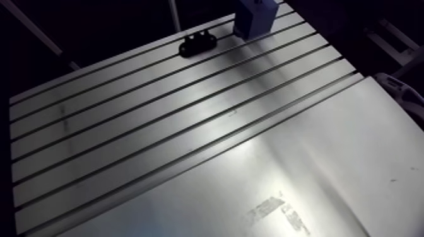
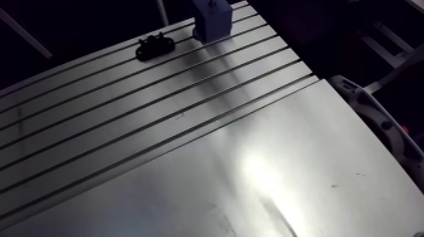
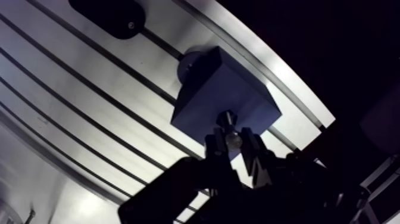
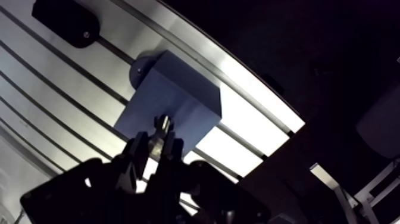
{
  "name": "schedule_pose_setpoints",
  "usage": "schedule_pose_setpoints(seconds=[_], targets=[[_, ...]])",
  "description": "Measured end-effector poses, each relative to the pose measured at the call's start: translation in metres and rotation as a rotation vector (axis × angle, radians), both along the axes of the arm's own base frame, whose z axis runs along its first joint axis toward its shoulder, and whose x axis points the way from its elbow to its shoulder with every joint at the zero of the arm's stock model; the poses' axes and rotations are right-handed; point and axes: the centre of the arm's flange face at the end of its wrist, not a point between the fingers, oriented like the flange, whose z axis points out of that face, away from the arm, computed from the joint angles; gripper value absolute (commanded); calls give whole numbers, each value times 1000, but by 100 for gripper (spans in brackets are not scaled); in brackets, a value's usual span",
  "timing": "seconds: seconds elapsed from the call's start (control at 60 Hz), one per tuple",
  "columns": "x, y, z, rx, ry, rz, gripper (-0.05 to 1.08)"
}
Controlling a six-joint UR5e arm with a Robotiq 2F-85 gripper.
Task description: Pick up the M10 bolt and insert it into the hex recess until seated.
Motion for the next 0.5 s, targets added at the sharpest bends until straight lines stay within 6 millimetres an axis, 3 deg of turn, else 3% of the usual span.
schedule_pose_setpoints(seconds=[0.5], targets=[[1, -1, -6, -4, -7, 1, 108]])
